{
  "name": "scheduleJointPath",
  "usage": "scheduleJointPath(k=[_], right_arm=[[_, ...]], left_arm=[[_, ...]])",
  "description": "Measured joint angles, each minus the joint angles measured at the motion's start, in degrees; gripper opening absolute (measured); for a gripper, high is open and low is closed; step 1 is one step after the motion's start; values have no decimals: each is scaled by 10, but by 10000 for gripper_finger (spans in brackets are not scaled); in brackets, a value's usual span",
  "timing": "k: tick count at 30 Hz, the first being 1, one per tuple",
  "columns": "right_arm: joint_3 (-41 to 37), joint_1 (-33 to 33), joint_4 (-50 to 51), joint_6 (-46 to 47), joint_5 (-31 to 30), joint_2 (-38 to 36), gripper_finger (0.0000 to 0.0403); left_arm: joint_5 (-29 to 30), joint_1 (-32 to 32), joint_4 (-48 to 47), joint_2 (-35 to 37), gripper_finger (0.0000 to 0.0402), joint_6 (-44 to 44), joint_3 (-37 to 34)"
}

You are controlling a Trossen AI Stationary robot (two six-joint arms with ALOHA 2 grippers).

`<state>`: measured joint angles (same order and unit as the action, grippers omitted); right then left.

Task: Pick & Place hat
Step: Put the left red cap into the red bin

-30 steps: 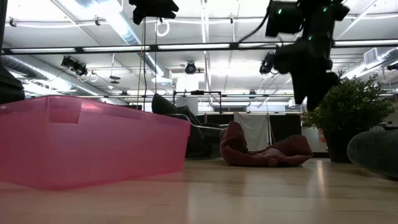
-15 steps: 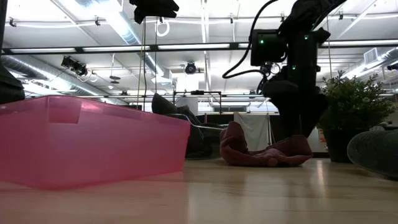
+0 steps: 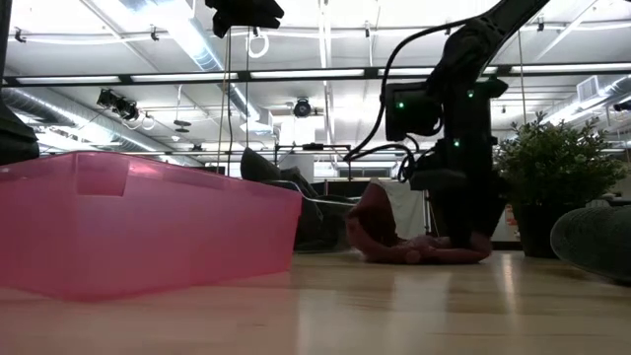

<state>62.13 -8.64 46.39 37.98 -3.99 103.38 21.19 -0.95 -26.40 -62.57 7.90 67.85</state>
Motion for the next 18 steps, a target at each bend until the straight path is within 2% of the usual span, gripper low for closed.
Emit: scheduleJointPath(k=[4, 8, 9, 13, 18], right_arm=[[0, 0, -5, -16, 2, 1, 175], [0, 0, 9, -43, 37, -17, 41], [0, 0, 11, -53, 46, -27, 24], [0, 5, 35, -44, 67, -94, 15], [-1, 4, 46, -16, 102, -224, 11]], left_arm=[[0, 0, 0, 0, 122, 0, 0], [0, 0, 0, 0, 122, 0, 0], [0, 1, -1, 0, 122, 0, 0], [-19, 1, 0, 0, 122, -14, 0], [-22, 1, 0, 0, 122, -30, 0]])
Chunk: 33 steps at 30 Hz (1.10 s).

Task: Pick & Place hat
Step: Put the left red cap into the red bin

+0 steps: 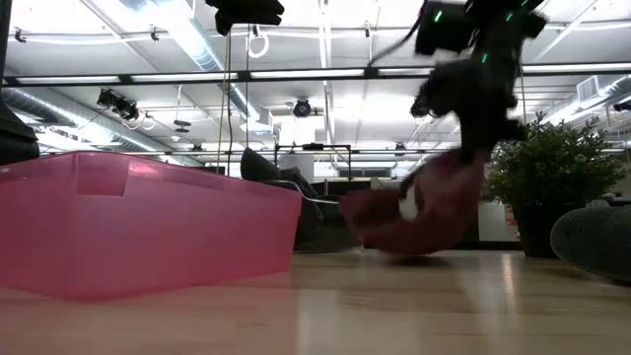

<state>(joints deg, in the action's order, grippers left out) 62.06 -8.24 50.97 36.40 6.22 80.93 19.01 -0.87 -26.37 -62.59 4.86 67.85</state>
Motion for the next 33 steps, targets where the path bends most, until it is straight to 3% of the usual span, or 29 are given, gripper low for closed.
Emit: scheduleJointPath(k=[5, 11, 22, 27, 33], right_arm=[[0, -15, -75, 62, 41, -128, 11], [0, -41, -260, 154, 43, -226, 11], [0, -57, -642, 226, 63, -227, 10], [0, -57, -755, 232, 99, -200, 10], [1, -57, -829, 234, 128, -171, 10]], left_arm=[[24, 0, 3, 0, 122, -15, 0], [64, 0, 28, 0, 122, -51, 0], [107, -1, 109, 0, 122, -63, 0], [84, -31, 157, 0, 122, 100, 0], [-60, -87, 258, 0, 122, 277, 0]])
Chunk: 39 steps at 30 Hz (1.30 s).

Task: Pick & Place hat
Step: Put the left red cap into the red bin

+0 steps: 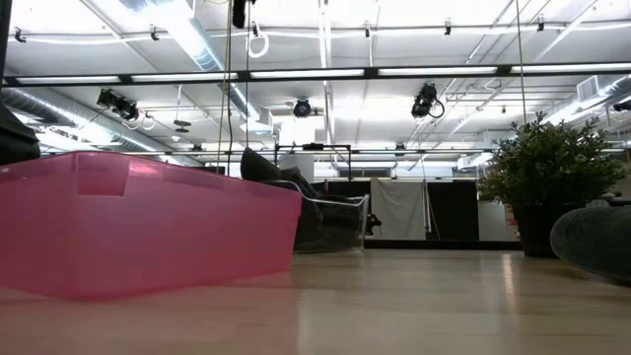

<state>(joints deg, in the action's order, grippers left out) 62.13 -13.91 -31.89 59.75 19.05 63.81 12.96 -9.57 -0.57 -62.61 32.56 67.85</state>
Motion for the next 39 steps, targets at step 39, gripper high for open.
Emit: scheduleJointPath(k=[39], right_arm=[[0, 3, -272, 21, 45, 76, 10]], left_arm=[[-278, -111, 366, -121, 217, 234, 0]])
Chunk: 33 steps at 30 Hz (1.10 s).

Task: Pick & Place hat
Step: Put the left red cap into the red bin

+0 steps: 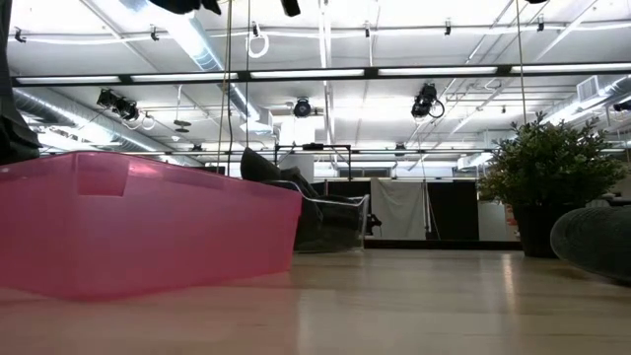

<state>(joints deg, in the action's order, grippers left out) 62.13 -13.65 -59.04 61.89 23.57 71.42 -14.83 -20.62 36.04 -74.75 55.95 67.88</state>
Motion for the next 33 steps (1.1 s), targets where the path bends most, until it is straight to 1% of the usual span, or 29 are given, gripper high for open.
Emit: scheduleJointPath(k=[3, 6, 10, 13, 15, 18, 21, 24, 27, 28, 31, 33], right_arm=[[0, 0, 3, -2, 0, 0, 10], [0, 0, 16, -8, 0, 0, 10], [0, 0, 33, -13, -4, 3, 10], [0, -2, 36, -13, -4, 9, 10], [0, -5, 35, -13, -4, 9, 10], [0, -7, 35, -15, -6, 9, 10], [0, -9, 35, -15, -6, 9, 10], [0, -9, 35, -16, -6, 8, 13], [0, -10, 40, -30, -9, 8, 46], [0, -10, 43, -34, -9, 8, 63], [0, -10, 56, -44, -2, 8, 123], [0, -14, 64, -50, 15, 9, 169]], left_arm=[[1, 0, 1, -3, 240, -1, 0], [8, 1, 10, -8, 250, -13, 0], [15, 5, 35, -10, 251, -42, 0], [16, 7, 35, -11, 242, -65, 0], [11, 7, 35, -12, 229, -72, 0], [8, 7, 38, -12, 194, -72, 0], [7, 7, 41, -12, 144, -72, 0], [3, 5, 52, -10, 83, -72, 0], [1, 5, 69, -8, 25, -73, 1], [-1, 3, 75, -8, 16, -73, 1], [-8, -1, 84, -9, 15, -73, 1], [-11, -4, 80, -10, 15, -71, -1]])
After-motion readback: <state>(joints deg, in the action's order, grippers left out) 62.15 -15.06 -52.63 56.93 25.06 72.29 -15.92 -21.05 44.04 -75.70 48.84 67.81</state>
